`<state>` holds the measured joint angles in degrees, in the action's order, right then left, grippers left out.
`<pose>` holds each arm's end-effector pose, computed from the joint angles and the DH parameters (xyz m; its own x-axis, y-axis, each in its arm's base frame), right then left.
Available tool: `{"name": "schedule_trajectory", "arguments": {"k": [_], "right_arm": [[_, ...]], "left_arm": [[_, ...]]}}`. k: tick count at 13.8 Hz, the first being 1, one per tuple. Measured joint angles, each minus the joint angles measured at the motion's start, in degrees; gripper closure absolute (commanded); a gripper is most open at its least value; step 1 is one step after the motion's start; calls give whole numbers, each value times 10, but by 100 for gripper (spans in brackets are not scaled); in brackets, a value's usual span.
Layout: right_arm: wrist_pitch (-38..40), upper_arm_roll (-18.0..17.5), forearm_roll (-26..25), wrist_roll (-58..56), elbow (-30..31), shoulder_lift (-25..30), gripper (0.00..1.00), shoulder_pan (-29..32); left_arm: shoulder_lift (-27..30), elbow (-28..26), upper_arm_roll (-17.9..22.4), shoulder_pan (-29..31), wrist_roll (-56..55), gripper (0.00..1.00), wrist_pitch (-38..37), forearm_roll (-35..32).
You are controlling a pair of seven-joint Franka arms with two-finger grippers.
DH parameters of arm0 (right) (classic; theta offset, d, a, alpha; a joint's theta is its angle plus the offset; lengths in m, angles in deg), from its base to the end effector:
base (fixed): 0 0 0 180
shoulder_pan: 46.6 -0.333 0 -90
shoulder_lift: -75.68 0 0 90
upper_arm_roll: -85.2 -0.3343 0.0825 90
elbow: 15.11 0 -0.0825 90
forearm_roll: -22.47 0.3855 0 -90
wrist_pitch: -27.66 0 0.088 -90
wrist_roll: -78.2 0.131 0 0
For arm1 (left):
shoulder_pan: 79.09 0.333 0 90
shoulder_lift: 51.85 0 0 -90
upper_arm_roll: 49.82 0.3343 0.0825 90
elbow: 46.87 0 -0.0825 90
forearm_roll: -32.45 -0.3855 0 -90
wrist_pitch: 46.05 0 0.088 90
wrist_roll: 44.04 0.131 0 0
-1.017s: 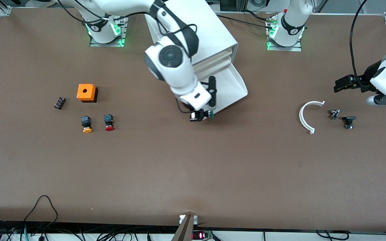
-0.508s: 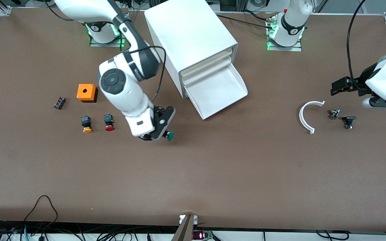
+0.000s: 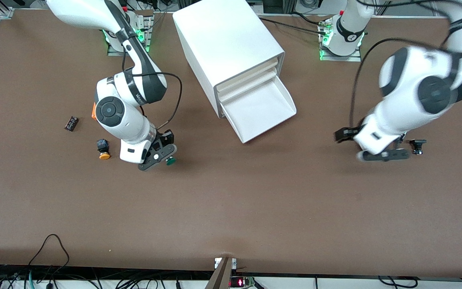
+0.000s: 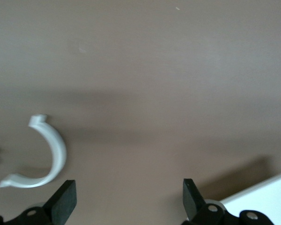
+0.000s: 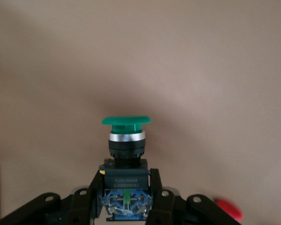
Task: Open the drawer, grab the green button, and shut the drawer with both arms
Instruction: 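Place the green button by the red button while the left gripper closes the drawer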
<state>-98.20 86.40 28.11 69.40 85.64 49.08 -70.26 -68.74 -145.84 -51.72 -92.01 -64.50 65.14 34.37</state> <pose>0.6118 0.2599 0.2937 0.8824 0.4702 -0.0168 0.4680 -0.8808 -0.0722 0.6145 -0.1641 0.3974 0.9896 0.1118 -0.0903 0.1130 -0.9936 0.0088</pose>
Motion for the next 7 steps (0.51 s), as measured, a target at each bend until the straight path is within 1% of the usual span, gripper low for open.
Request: {"name": "schedule_trajectory", "arguments": {"k": [3,7], "right_arm": [[-6,17,0,57,48,0,63,19],[-51,23,0,85,98,-5,62,46]], "left_arm": [[-26,-56,-38,-3,-89,0,115,0],[-47,-141,-58,-4,-141,0,266,0]]}}
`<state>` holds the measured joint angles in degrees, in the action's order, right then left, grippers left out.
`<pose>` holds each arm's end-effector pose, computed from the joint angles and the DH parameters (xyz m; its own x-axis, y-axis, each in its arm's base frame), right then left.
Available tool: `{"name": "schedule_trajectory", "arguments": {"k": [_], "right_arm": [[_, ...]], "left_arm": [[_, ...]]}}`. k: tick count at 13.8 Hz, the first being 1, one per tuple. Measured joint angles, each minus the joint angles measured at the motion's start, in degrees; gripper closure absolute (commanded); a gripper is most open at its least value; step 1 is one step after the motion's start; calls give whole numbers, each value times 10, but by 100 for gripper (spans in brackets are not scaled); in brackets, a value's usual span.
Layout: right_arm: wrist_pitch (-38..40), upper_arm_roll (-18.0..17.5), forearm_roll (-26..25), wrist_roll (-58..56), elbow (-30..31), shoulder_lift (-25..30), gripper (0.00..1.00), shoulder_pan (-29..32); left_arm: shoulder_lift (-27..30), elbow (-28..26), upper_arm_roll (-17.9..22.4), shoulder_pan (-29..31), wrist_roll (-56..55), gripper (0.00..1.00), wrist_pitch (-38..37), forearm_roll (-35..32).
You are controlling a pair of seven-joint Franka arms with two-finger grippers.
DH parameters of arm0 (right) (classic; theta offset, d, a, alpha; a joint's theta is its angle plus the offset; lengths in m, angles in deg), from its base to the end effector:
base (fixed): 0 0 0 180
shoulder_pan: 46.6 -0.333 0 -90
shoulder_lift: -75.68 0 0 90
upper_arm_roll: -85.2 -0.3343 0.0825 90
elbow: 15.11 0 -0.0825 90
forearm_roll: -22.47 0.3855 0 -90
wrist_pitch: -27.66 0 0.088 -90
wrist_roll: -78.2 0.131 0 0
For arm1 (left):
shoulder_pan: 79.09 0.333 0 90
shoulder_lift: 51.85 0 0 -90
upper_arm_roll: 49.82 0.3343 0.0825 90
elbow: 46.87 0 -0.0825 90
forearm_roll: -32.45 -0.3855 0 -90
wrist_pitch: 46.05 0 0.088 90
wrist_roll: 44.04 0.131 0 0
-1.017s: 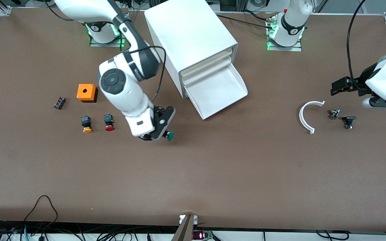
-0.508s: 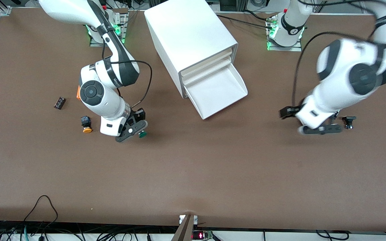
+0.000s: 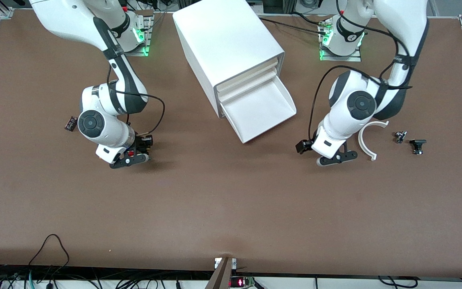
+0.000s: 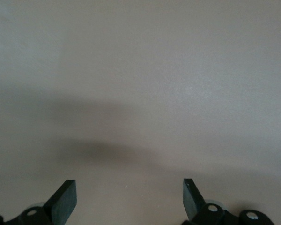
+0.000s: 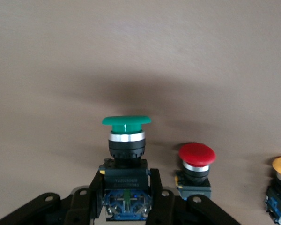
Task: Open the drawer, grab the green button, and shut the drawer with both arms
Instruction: 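Place the green button by the red button while the left gripper closes the drawer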
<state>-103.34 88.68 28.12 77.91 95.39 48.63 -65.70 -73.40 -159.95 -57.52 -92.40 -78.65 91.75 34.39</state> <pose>0.5950 0.1717 0.2248 0.9704 0.2130 -0.1135 0.2098 -0.9769 -0.0396 0.5863 -0.2227 0.2776 0.9630 0.2694 0.0051 0.2678 -0.9590 0.0926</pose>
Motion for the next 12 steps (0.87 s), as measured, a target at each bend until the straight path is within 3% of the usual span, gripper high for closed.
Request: {"name": "schedule_trajectory", "arguments": {"k": [2,4,6,8,12], "right_arm": [[-19,0,0,4,9,-13,57,-1],[-32,-1,0,5,9,-25,0,-1],[-37,-1,0,9,6,-25,0,-2],[-27,-1,0,28,-14,-18,0,-2],[71,-2,0,52,-81,6,0,-3]], "left_arm": [[-12,-29,-11,-8,-32,0,52,0],[-20,-45,-25,-18,-54,0,71,0],[-23,-62,-40,-31,-69,0,73,16],[-23,-86,-60,-39,-71,0,81,86],[-17,-115,-102,-39,-73,0,86,124]]}}
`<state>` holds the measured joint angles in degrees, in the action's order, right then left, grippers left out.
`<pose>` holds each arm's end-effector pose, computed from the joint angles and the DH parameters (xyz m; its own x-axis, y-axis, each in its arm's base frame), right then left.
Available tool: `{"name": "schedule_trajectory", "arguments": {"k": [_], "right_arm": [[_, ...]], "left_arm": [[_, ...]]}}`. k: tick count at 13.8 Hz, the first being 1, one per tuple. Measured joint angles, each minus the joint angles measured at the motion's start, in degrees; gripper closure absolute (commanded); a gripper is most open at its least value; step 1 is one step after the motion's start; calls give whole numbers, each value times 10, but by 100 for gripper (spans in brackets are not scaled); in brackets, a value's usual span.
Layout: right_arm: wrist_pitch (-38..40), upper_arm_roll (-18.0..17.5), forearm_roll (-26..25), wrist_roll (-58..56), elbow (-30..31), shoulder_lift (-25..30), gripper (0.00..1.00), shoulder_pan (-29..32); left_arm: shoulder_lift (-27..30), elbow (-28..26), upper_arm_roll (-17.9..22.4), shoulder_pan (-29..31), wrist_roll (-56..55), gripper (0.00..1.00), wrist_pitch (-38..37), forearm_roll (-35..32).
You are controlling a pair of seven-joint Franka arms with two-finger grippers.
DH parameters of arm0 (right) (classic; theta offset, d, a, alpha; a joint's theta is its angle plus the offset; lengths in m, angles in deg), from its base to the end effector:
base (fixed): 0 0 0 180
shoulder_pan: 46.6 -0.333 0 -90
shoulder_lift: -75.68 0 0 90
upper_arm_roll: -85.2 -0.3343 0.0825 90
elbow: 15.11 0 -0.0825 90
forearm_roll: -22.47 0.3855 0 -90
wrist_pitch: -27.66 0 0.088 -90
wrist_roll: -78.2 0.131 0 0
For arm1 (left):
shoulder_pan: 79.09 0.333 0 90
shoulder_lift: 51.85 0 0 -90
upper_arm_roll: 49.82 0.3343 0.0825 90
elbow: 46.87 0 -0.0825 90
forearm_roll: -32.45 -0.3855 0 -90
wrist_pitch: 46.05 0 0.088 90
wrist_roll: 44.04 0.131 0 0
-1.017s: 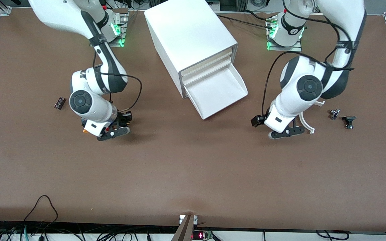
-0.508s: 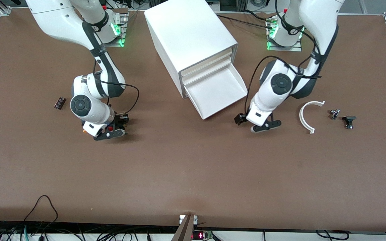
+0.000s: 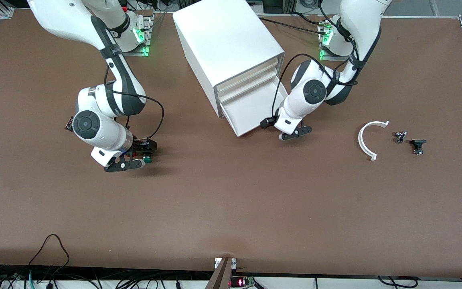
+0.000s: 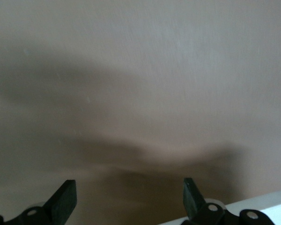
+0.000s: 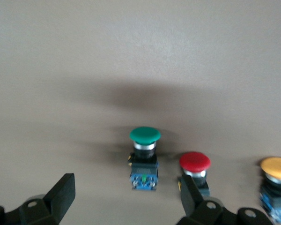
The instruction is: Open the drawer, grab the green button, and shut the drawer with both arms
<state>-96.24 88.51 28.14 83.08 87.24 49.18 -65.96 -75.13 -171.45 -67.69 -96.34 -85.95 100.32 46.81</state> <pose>0.6238 0.1883 0.2802 0.9857 0.1421 -0.0904 0.1386 -0.9894 -0.0438 0.4650 -0.3296 0.2027 0.9243 0.3227 -0.2037 0.3561 -0.9214 0.1559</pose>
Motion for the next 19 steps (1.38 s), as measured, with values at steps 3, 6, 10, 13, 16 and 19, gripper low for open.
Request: {"name": "schedule_trajectory", "arguments": {"k": [3,6,10,13,16,19], "right_arm": [[93,3,0,8,-58,8,0,0],[234,20,-8,9,-144,15,0,1],[314,28,-56,9,-193,71,0,11],[312,28,-93,9,-194,104,0,40],[299,28,-93,6,-195,124,0,109],[300,27,-93,-8,-175,151,0,155]], "left_arm": [[17,-31,-37,0,-25,0,-4,1],[34,-45,-80,0,-67,0,-27,1],[43,-47,-90,1,-74,0,-47,1],[49,-46,-90,6,-73,0,-52,1],[89,-25,-85,59,-43,0,-46,1],[147,0,-41,115,79,0,-81,1]]}}
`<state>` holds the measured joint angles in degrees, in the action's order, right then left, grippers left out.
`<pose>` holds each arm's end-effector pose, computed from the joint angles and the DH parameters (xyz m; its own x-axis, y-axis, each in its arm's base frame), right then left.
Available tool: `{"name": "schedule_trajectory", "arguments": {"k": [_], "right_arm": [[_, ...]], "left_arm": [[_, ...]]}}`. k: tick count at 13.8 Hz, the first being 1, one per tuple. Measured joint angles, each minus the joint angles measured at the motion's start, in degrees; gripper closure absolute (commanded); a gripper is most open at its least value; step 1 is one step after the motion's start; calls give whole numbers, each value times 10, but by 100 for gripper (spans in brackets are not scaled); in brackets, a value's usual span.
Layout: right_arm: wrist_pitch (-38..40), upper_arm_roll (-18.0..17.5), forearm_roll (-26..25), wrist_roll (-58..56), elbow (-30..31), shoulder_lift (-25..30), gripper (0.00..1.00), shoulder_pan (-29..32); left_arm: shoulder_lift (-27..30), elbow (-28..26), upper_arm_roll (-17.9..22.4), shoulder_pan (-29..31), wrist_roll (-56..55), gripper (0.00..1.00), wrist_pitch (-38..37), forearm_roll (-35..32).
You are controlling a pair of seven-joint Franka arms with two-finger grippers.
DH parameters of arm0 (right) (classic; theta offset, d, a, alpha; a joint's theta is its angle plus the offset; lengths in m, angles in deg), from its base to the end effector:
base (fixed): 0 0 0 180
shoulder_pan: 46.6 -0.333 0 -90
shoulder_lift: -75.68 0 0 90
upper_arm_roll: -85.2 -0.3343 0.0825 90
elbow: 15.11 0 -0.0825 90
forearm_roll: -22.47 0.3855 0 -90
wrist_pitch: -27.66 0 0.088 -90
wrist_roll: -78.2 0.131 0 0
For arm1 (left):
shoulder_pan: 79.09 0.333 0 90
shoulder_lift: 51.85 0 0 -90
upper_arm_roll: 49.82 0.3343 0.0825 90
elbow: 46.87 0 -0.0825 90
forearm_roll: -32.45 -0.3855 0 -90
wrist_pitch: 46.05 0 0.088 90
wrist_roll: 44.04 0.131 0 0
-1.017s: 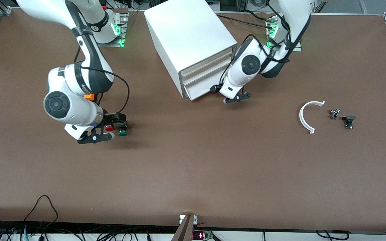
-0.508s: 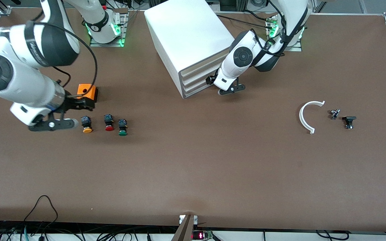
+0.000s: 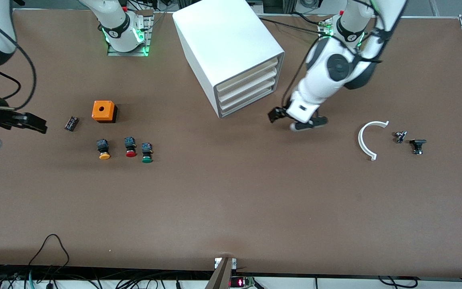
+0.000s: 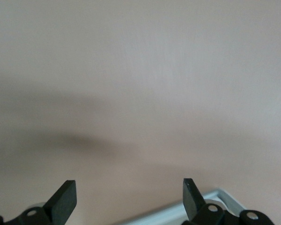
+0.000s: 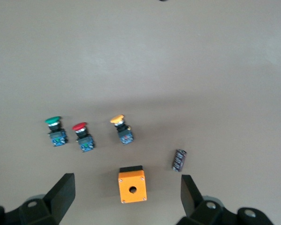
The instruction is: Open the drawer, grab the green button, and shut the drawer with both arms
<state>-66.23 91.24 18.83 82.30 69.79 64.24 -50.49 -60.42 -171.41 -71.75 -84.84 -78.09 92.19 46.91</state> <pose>0.6210 -0.0254 0.5501 0.9940 -0.1031 -0.0358 -0.0997 -0.9912 0.0867 0.5025 -0.2672 0.3323 0.9557 0.2849 -0.0733 0.2942 -0.9258 0.2373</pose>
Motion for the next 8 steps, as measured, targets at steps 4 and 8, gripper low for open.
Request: {"name": "schedule_trajectory", "arguments": {"k": [4,8], "right_arm": [[1,-1,0,-23,34,40,0,11],[-31,-1,0,-24,101,93,0,11]], "left_arm": [[75,71,136,9,122,0,-158,-27],[114,193,252,13,265,0,-372,-66]]}}
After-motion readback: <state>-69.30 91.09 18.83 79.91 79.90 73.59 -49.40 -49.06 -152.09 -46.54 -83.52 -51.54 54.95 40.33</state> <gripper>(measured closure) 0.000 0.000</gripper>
